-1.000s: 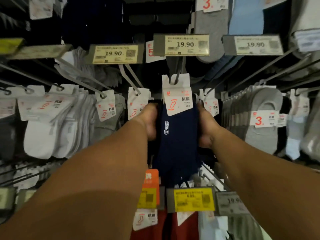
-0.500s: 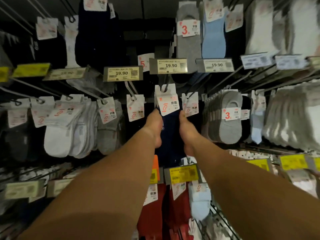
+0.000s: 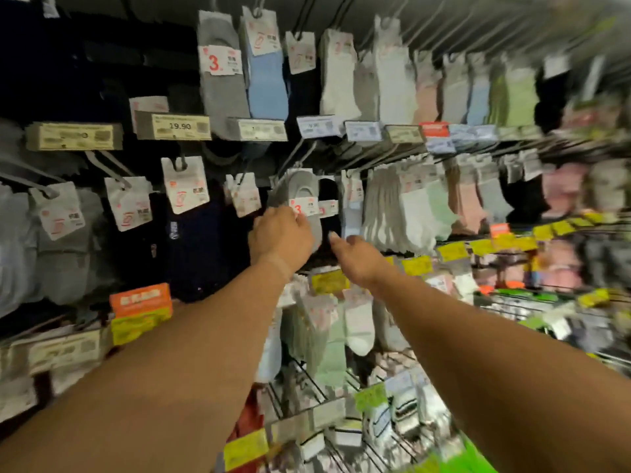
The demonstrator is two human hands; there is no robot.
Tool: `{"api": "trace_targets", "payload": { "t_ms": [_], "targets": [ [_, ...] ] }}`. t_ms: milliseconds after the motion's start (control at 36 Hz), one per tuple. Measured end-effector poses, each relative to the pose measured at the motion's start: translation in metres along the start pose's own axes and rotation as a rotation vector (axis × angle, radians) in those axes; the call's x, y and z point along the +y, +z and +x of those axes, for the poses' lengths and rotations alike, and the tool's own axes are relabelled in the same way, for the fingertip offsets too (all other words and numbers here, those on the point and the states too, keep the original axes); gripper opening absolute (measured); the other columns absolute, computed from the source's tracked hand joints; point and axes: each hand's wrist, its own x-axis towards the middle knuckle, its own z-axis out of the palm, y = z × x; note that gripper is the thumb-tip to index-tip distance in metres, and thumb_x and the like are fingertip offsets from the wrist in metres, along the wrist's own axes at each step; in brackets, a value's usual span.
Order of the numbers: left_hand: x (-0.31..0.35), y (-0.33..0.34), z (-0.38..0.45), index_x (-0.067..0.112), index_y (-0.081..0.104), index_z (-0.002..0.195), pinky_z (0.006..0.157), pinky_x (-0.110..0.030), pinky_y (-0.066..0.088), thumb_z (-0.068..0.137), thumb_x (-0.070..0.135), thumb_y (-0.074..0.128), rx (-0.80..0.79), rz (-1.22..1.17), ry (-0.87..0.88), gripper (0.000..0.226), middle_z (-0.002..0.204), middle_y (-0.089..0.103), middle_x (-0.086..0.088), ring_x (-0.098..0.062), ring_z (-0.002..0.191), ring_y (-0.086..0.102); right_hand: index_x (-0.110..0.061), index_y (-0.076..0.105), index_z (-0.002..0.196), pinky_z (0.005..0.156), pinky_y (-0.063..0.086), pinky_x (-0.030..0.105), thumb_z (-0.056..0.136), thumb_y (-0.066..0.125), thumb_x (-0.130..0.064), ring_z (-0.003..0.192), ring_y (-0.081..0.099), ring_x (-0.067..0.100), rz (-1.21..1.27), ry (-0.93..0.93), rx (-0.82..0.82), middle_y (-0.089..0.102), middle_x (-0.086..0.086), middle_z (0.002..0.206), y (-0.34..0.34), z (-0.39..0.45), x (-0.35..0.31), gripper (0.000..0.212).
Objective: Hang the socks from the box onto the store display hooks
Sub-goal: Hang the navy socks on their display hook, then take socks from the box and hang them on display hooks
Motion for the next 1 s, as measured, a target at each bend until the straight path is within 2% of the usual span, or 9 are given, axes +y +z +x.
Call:
{"api": "trace_targets", "payload": {
  "t_ms": [139, 222, 306, 389, 472, 528, 750, 889, 1000],
  "targets": [
    [0.096, 0.063, -0.030, 0.008, 0.066, 0.116, 0.099, -0.043, 0.047, 0.102, 0.037, 0.034, -0.200, -0.066, 0.032, 0.045, 0.127, 0.061, -0.018, -0.040, 0.119, 0.054, -0.002, 0.045, 0.138, 0.096, 0.041, 0.039, 0.106, 0.035, -0.029, 0.126, 0.048, 0.042, -0.301, 0.049, 0.148, 0.049, 0.027, 0.134, -0.117, -0.035, 0.065, 0.043],
    [0.167, 0.102, -0.053, 0.005, 0.066, 0.119, 0.102, -0.044, 0.047, 0.093, 0.043, 0.022, -0.327, -0.092, 0.101, 0.064, 0.131, 0.060, -0.022, -0.042, 0.122, 0.054, -0.001, 0.051, 0.133, 0.100, 0.044, 0.042, 0.105, 0.035, -0.039, 0.124, 0.050, 0.043, -0.491, 0.117, 0.194, 0.050, 0.028, 0.134, -0.193, -0.051, 0.111, 0.049],
    [0.235, 0.143, -0.079, 0.006, 0.066, 0.119, 0.097, -0.043, 0.049, 0.099, 0.036, 0.045, -0.390, -0.152, 0.167, 0.041, 0.129, 0.062, -0.023, -0.042, 0.118, 0.058, -0.005, 0.057, 0.126, 0.099, 0.047, 0.042, 0.093, 0.043, -0.059, 0.120, 0.055, 0.039, -0.607, 0.199, 0.293, 0.056, 0.024, 0.132, -0.263, -0.070, 0.154, 0.065],
    [0.302, 0.188, -0.111, 0.006, 0.069, 0.102, 0.085, -0.038, 0.050, 0.099, 0.039, 0.049, -0.500, -0.153, 0.286, 0.039, 0.117, 0.068, -0.020, -0.040, 0.108, 0.062, -0.010, 0.054, 0.128, 0.100, 0.047, 0.046, 0.091, 0.038, -0.059, 0.119, 0.053, 0.042, -0.679, 0.299, 0.333, 0.052, 0.024, 0.134, -0.334, -0.091, 0.206, 0.063],
    [0.357, 0.233, -0.142, 0.011, 0.064, 0.088, 0.082, -0.037, 0.052, 0.097, 0.053, 0.046, -0.616, -0.161, 0.373, 0.046, 0.107, 0.070, -0.014, -0.037, 0.099, 0.063, -0.006, 0.046, 0.135, 0.100, 0.046, 0.047, 0.087, 0.033, -0.069, 0.121, 0.051, 0.042, -0.665, 0.478, 0.399, 0.048, 0.024, 0.137, -0.397, -0.119, 0.262, 0.080],
    [0.388, 0.261, -0.160, 0.013, 0.062, 0.091, 0.087, -0.039, 0.051, 0.098, 0.052, 0.043, -0.689, -0.167, 0.422, 0.044, 0.111, 0.067, -0.014, -0.037, 0.100, 0.061, -0.006, 0.047, 0.131, 0.098, 0.047, 0.048, 0.077, 0.027, -0.077, 0.118, 0.053, 0.041, -0.669, 0.546, 0.423, 0.051, 0.024, 0.134, -0.431, -0.135, 0.301, 0.091],
    [0.491, 0.394, -0.213, 0.005, 0.065, 0.099, 0.083, -0.040, 0.050, 0.103, 0.042, 0.043, -0.923, -0.241, 0.466, 0.043, 0.101, 0.067, -0.014, -0.034, 0.097, 0.063, -0.005, 0.038, 0.143, 0.105, 0.043, 0.046, 0.095, 0.039, -0.062, 0.127, 0.049, 0.041, -0.672, 0.805, 0.503, 0.047, 0.021, 0.143, -0.538, -0.171, 0.432, 0.075],
    [0.561, 0.477, -0.226, 0.006, 0.063, 0.120, 0.094, -0.038, 0.047, 0.105, 0.044, 0.040, -1.012, -0.219, 0.536, 0.048, 0.127, 0.063, -0.018, -0.036, 0.117, 0.058, 0.000, 0.036, 0.144, 0.103, 0.045, 0.043, 0.095, 0.038, -0.062, 0.127, 0.050, 0.040, -0.703, 0.909, 0.543, 0.048, 0.023, 0.143, -0.604, -0.157, 0.496, 0.079],
    [0.619, 0.544, -0.222, 0.006, 0.065, 0.110, 0.092, -0.037, 0.047, 0.104, 0.043, 0.042, -1.044, -0.240, 0.576, 0.044, 0.125, 0.064, -0.018, -0.036, 0.115, 0.058, 0.002, 0.035, 0.144, 0.103, 0.046, 0.044, 0.096, 0.039, -0.061, 0.125, 0.051, 0.040, -0.703, 0.975, 0.567, 0.049, 0.023, 0.141, -0.656, -0.135, 0.541, 0.079]
  ]
}}
